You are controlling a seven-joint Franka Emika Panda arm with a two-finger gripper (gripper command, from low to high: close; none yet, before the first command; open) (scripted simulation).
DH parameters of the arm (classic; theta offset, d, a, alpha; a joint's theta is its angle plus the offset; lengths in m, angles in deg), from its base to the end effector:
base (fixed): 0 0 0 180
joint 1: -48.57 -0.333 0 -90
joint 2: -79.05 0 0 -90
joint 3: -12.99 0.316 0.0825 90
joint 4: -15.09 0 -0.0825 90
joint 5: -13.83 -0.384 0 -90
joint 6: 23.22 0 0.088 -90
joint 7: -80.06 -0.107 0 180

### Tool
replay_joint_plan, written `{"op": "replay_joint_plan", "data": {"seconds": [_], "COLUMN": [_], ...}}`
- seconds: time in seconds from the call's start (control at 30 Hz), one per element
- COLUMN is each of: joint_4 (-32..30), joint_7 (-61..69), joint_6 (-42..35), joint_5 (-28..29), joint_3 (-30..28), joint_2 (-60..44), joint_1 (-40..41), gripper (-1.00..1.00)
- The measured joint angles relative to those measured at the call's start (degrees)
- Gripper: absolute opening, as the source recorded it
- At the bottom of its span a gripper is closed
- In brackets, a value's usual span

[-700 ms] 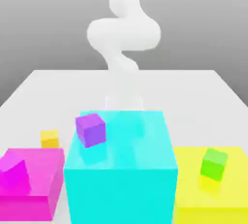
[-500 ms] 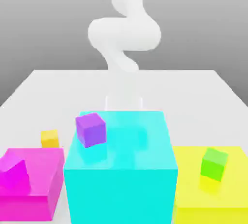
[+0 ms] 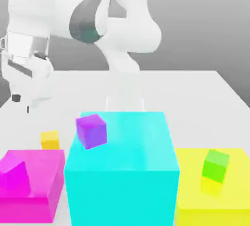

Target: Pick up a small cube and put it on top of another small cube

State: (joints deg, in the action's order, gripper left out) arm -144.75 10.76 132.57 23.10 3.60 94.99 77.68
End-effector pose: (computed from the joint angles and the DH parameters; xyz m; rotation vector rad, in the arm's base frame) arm 0.3135 -0.2374 0.3099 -2.0029 2.3719 -0.3251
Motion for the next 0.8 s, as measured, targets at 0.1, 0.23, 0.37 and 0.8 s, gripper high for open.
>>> {"op": "replay_joint_plan", "data": {"seconds": [0.1,0.23,0.37,0.8], "joint_4": [-3.58,-8.39,-9.19,-7.08], "joint_7": [-1.92,-3.29,-0.93,8.24], "joint_6": [3.12,7.34,12.59,23.77], "joint_5": [-0.15,-2.03,-7.25,-19.91], "joint_3": [-2.29,-5.68,-6.98,8.45], "joint_2": [-3.71,-8.63,-15.01,-28.50], "joint_1": [3.02,6.16,5.48,17.79], "gripper": [0.00,0.00,0.00,-1.00]}}
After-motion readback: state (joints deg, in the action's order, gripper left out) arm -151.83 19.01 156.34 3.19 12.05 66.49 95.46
